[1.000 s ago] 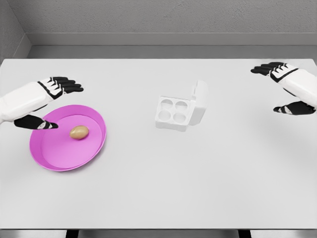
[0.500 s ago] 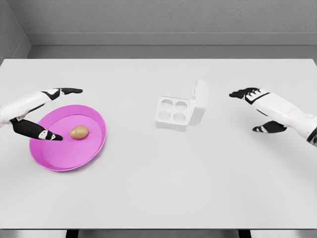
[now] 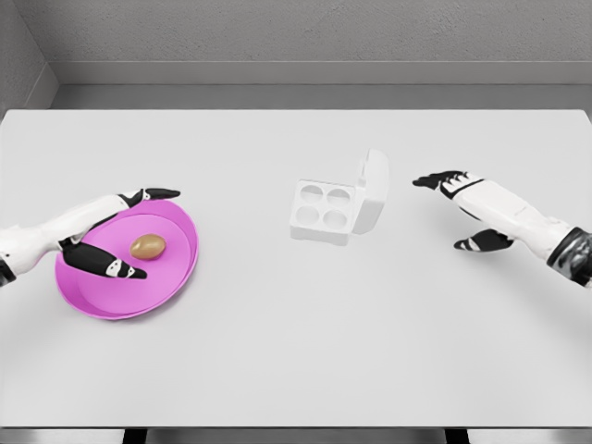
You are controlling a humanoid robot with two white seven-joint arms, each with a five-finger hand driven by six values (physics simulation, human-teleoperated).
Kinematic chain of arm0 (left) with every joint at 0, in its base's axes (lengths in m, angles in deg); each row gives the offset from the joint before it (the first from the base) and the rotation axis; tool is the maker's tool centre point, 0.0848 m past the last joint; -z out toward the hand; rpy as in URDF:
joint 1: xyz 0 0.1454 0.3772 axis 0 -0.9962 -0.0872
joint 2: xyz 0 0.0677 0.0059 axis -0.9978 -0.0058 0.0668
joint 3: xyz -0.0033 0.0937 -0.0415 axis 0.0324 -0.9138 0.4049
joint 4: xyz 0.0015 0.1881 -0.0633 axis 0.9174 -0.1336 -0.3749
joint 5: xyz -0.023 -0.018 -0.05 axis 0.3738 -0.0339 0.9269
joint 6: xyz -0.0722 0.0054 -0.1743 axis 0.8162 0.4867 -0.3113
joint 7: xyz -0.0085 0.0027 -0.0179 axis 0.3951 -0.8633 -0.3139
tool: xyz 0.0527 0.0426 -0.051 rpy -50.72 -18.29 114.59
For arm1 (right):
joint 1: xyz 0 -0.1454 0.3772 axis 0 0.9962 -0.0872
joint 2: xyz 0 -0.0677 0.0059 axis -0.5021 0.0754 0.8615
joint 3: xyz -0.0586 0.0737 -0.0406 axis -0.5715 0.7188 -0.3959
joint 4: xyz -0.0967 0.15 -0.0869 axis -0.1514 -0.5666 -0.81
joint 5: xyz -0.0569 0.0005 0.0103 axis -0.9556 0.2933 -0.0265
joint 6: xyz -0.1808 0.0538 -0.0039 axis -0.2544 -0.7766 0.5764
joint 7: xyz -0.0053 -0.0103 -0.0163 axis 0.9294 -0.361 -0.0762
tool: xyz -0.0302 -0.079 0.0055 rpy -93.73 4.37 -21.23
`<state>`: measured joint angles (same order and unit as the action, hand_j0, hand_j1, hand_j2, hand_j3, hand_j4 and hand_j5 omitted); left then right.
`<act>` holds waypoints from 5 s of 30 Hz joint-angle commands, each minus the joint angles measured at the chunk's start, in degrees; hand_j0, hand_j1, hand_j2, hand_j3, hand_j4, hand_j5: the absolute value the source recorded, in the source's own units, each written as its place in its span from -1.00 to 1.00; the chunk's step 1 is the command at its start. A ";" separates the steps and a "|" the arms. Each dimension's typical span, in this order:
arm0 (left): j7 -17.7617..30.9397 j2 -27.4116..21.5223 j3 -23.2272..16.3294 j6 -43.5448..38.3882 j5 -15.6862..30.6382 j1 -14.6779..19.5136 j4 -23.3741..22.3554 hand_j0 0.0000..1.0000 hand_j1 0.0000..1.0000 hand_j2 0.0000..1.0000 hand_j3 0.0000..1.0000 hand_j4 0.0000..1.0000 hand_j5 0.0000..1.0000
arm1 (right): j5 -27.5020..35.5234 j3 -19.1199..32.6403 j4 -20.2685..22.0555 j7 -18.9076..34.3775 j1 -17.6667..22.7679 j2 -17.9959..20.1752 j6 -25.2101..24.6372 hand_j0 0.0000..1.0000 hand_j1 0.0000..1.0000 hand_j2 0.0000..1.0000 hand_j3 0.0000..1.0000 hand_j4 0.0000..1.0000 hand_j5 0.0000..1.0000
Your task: Pack egg into the box and close the box lid
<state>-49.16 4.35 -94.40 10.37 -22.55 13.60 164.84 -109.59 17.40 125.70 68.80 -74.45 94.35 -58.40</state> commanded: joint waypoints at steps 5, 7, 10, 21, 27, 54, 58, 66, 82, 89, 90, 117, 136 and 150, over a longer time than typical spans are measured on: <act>0.04 3.08 -0.45 -0.57 -3.73 0.18 -2.72 0.88 0.88 0.88 0.88 0.88 0.88 | -0.40 -1.07 -0.49 -0.02 -0.09 -0.89 0.13 1.00 1.00 1.00 1.00 1.00 1.00; -0.05 4.75 -0.02 -0.57 -7.68 0.35 -3.43 0.81 0.81 0.81 0.81 0.81 0.81 | -0.40 -1.16 -1.37 -0.11 -0.09 -1.24 0.22 1.00 1.00 1.00 1.00 1.00 1.00; -0.05 5.98 0.69 -0.48 -10.50 0.62 -4.83 0.80 0.80 0.80 0.80 0.80 0.80 | -0.58 -1.51 -2.25 -0.02 -0.88 -1.77 0.31 1.00 1.00 1.00 1.00 1.00 1.00; 0.03 8.62 1.57 -0.48 -13.31 0.35 -7.38 0.56 0.56 0.56 0.56 0.56 0.56 | -0.49 -1.51 -2.07 -0.02 -0.79 -1.68 0.31 1.00 1.00 1.00 1.00 1.00 1.00; -0.05 8.79 1.57 -0.48 -14.19 0.18 -9.23 0.57 0.57 0.57 0.57 0.57 0.57 | -0.14 -1.51 -1.90 2.53 -1.41 -2.04 0.40 1.00 1.00 1.00 1.00 1.00 1.00; 0.03 11.78 1.66 -0.48 -17.00 -0.09 -11.87 0.46 0.46 0.46 0.46 0.46 0.46 | 0.39 -1.87 -5.59 2.53 -2.72 -1.33 10.15 1.00 1.00 1.00 1.00 1.00 1.00; -0.05 11.78 1.66 -0.48 -17.00 -0.17 -11.95 0.47 0.47 0.47 0.47 0.47 0.47 | 0.39 -1.78 -5.76 2.62 -2.90 -1.16 10.15 1.00 1.00 1.00 1.00 1.00 1.00; -0.05 12.31 2.01 -0.48 -16.91 -0.17 -12.74 0.47 0.47 0.47 0.47 0.47 0.47 | 0.39 -1.87 -5.85 2.62 -3.34 -1.25 10.15 1.00 1.00 1.00 1.00 1.00 1.00; 0.03 12.13 2.01 -0.48 -16.83 -0.53 -12.66 0.25 0.25 0.25 0.25 0.25 0.25 | 0.21 -1.69 -7.26 2.71 -4.92 -1.25 10.61 1.00 1.00 1.00 1.00 1.00 1.00; 0.04 12.13 2.01 -0.48 -16.83 -0.61 -12.66 0.15 0.15 0.15 0.15 0.15 0.15 | 0.21 -1.69 -8.22 2.71 -4.92 -1.25 10.61 1.00 1.00 1.00 1.00 1.00 1.00; -0.05 12.13 2.01 -0.48 -16.83 -0.61 -12.66 0.11 0.11 0.11 0.11 0.11 0.11 | 0.21 -1.60 -8.22 2.71 -5.01 -1.25 10.61 1.00 1.00 1.00 1.00 1.00 1.00; 0.04 11.96 2.89 -0.39 -16.65 0.00 -11.43 -0.19 -0.19 -0.19 -0.19 -0.19 -0.19 | 0.13 -1.78 -9.89 2.71 -6.59 -0.72 10.61 1.00 1.00 1.00 1.00 1.00 1.00; 0.04 13.19 3.41 -0.22 -16.04 2.11 -10.28 -0.26 -0.26 -0.26 -0.26 -0.26 -0.26 | 0.13 -2.13 -8.22 2.71 -6.68 -1.33 10.61 1.00 1.00 1.00 1.00 1.00 1.00; 0.04 14.59 4.12 -0.22 -14.98 2.11 -10.28 -0.28 -0.28 -0.28 -0.28 -0.28 -0.28 | 0.13 -1.95 -9.10 2.71 -6.77 -1.42 10.61 1.00 1.00 1.00 1.00 1.00 1.00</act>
<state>-49.09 18.58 -90.50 10.21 -38.49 15.71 154.53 -109.86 15.39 116.66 71.54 -81.22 92.84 -47.72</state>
